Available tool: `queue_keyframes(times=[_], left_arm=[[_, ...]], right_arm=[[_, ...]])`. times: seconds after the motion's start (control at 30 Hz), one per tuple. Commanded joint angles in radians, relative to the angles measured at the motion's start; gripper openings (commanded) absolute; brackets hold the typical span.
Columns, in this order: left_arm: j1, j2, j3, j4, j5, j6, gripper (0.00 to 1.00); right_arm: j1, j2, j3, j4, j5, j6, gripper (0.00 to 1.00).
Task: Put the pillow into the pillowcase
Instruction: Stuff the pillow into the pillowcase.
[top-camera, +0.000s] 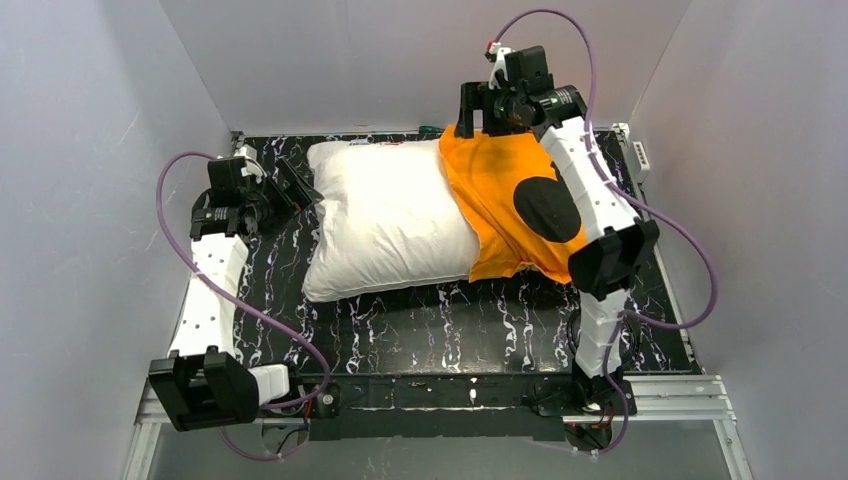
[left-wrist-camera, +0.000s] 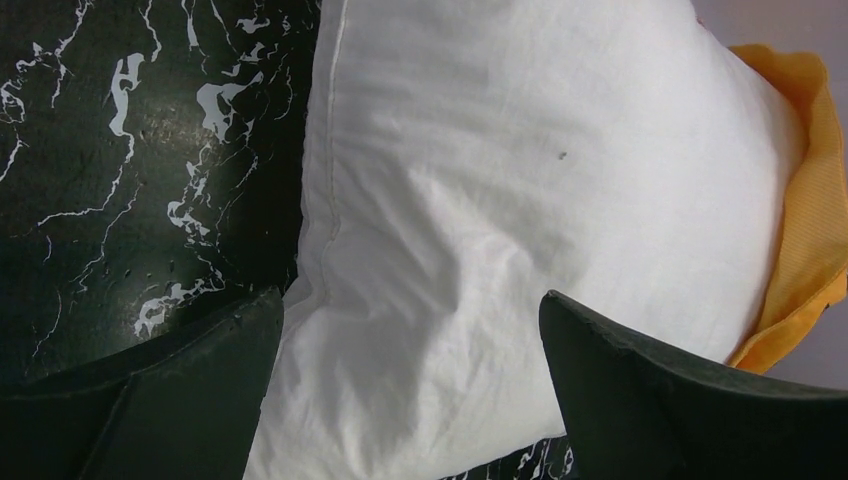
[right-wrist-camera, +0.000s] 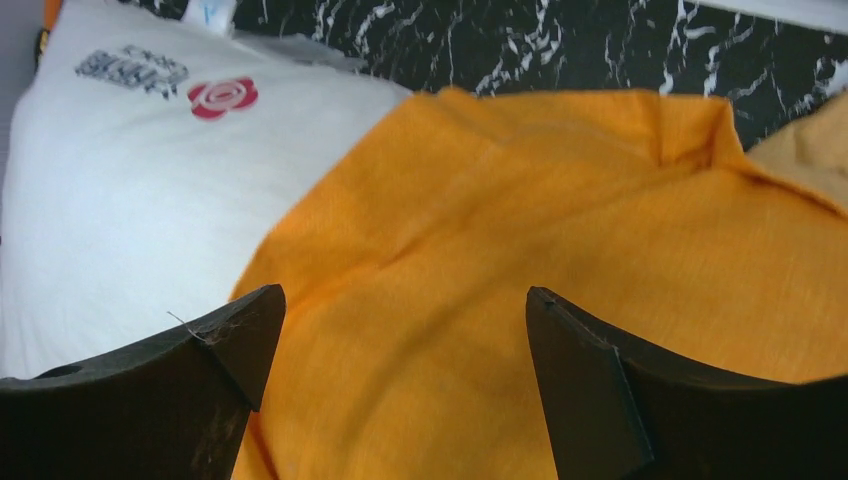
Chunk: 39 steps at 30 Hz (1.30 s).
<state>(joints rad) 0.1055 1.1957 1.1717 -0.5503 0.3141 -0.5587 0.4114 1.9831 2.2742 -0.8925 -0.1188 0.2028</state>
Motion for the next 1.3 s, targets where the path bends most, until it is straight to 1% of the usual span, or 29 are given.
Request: queue_keyframes(times=[0.0,0.07,0.17,0.27,0.3,0.33,0.47,0.5,0.53,0.6,0.67,0.73,0.77,0.83,0.87,0.9,0.97,1.07,1.1,1.13,1.2,1.27], left_arm=[[0.024,0.050,0.001,0.006,0.098,0.024,0.98],[0.028,0.056,-0.022,0.042,0.131,0.006,0.95],[0.036,0.073,-0.066,0.104,0.178,-0.031,0.92],[0.036,0.125,-0.083,0.133,0.248,-0.065,0.88],[0.036,0.147,-0.083,0.133,0.265,-0.069,0.86],[0.036,0.167,-0.087,0.140,0.283,-0.076,0.84],[0.030,0.239,-0.106,0.182,0.353,-0.120,0.78],[0.022,0.256,-0.106,0.196,0.371,-0.128,0.76],[0.012,0.273,-0.107,0.209,0.391,-0.137,0.72],[-0.020,0.304,-0.097,0.235,0.428,-0.152,0.64],[-0.060,0.324,-0.075,0.249,0.441,-0.159,0.57],[-0.089,0.334,-0.048,0.272,0.436,-0.168,0.51],[-0.131,0.338,-0.038,0.288,0.435,-0.174,0.48],[-0.162,0.353,-0.012,0.314,0.436,-0.192,0.41],[-0.171,0.361,0.003,0.315,0.437,-0.193,0.37],[-0.174,0.367,0.012,0.316,0.439,-0.195,0.36],[-0.175,0.367,0.017,0.311,0.438,-0.194,0.36],[-0.175,0.354,0.017,0.267,0.426,-0.167,0.38],[-0.175,0.348,0.009,0.262,0.424,-0.164,0.39],[-0.175,0.342,-0.001,0.262,0.424,-0.163,0.39],[-0.175,0.329,-0.022,0.265,0.427,-0.165,0.40],[-0.175,0.318,-0.039,0.264,0.429,-0.165,0.40]], right_arm=[[0.009,0.141,0.211,0.027,-0.058,0.029,0.98],[0.009,0.166,0.220,0.088,-0.094,0.075,0.98],[0.009,0.175,0.146,0.162,-0.114,0.134,0.98],[0.009,0.234,0.181,0.112,-0.102,0.144,0.98],[0.009,0.251,0.197,0.091,-0.099,0.141,0.96],[0.009,0.261,0.203,0.085,-0.106,0.136,0.85],[0.007,0.241,0.164,0.156,-0.210,0.172,0.22],[0.007,0.235,0.150,0.190,-0.254,0.196,0.10],[0.007,0.229,0.137,0.233,-0.305,0.221,0.02],[0.010,0.214,0.093,0.344,-0.418,0.293,0.01],[0.017,0.197,0.047,0.498,-0.513,0.390,0.01],[0.035,0.180,0.013,0.613,-0.577,0.474,0.01],[0.045,0.174,0.002,0.654,-0.596,0.514,0.01],[0.068,0.168,-0.024,0.740,-0.630,0.594,0.01],[0.076,0.168,-0.021,0.738,-0.637,0.592,0.01],[0.077,0.165,-0.010,0.696,-0.626,0.561,0.01],[0.075,0.144,0.014,0.551,-0.552,0.440,0.01],[0.071,0.082,0.039,0.338,-0.364,0.247,0.42],[0.071,0.059,0.039,0.289,-0.281,0.194,0.53],[0.072,0.039,0.033,0.249,-0.236,0.150,0.61],[0.073,0.006,0.011,0.187,-0.092,0.073,0.75],[0.073,-0.011,0.003,0.128,0.015,0.012,0.86]])
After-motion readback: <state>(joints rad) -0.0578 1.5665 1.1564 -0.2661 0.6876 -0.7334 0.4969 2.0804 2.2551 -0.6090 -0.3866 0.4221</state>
